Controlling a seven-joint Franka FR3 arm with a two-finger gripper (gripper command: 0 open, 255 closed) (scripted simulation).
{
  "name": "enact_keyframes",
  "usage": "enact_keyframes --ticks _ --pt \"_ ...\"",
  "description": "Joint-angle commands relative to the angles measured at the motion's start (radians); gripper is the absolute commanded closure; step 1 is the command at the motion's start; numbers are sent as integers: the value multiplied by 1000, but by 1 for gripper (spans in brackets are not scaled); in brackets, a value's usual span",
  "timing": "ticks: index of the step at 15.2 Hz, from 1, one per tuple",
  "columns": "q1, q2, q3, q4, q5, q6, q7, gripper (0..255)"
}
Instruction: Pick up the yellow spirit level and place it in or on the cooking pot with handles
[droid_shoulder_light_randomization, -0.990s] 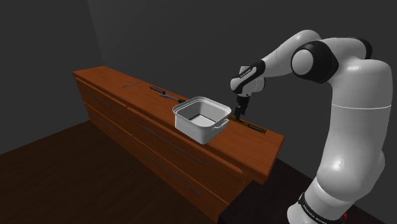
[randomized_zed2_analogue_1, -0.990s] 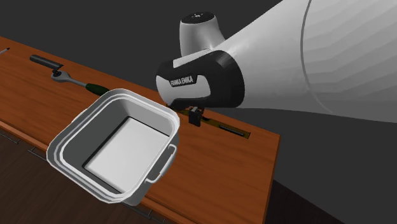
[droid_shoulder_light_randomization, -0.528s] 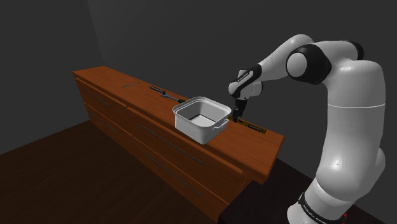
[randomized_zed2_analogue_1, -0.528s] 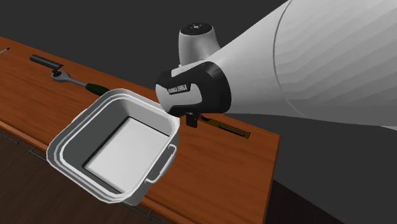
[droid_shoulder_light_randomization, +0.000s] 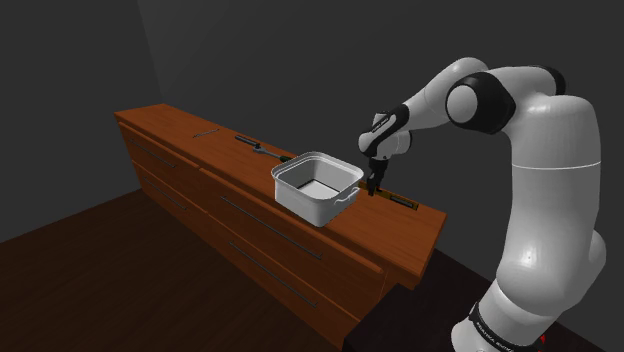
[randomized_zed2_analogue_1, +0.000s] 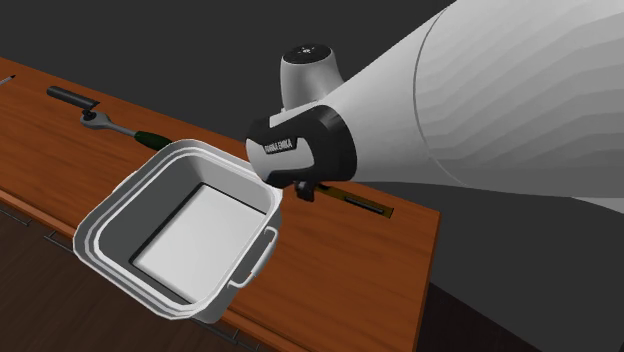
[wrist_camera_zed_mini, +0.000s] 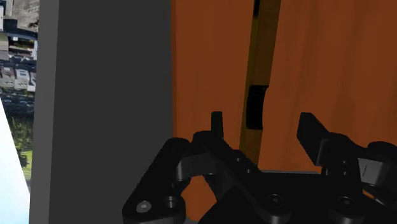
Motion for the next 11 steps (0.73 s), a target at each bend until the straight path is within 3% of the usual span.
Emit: enact_keyframes --ticks 1,11 --pt "-10 9 -12 -11 2 -5 3 255" --pt "-10 -3 -13 -6 -6 -22 8 255"
